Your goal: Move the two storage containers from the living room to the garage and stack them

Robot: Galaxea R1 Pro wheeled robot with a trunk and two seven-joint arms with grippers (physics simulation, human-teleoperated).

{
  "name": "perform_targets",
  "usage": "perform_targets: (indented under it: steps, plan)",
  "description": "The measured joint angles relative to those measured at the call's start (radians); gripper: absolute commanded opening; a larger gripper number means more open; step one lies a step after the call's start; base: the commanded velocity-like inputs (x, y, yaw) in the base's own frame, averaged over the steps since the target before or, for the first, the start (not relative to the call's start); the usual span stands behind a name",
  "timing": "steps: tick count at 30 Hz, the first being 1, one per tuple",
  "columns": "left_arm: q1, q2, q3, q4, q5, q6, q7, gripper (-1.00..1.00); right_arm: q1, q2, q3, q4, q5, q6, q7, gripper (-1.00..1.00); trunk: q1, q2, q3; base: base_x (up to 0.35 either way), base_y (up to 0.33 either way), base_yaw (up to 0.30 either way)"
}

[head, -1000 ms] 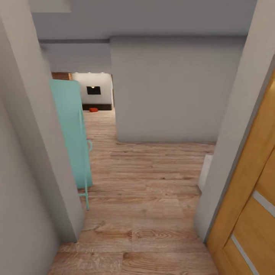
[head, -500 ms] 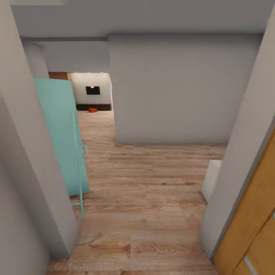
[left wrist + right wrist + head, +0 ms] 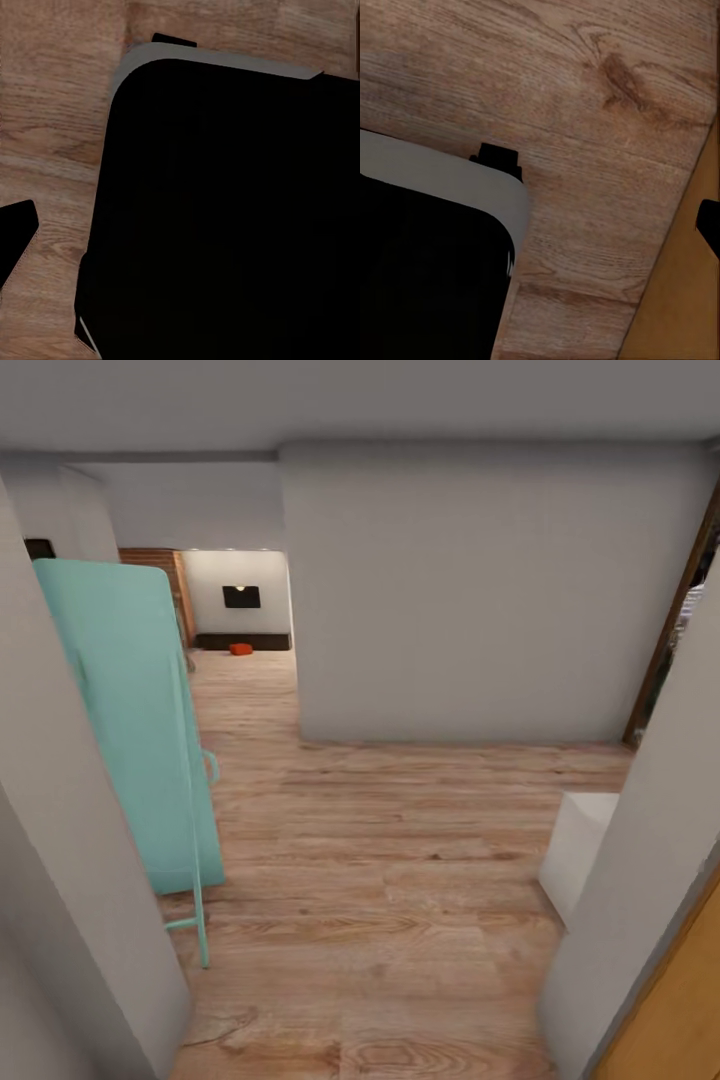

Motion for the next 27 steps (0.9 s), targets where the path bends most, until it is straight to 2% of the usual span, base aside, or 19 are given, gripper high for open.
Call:
perform_targets:
  steps: [27]
  plan:
    - [0.0,-0.005,0.0,0.0,0.0,0.007,0.008,1.0,0.0,0.003,-0.002,0.0,-0.003,-0.001,0.0,1.0,0.0,0.0,0.0,0.327,0.0,0.0]
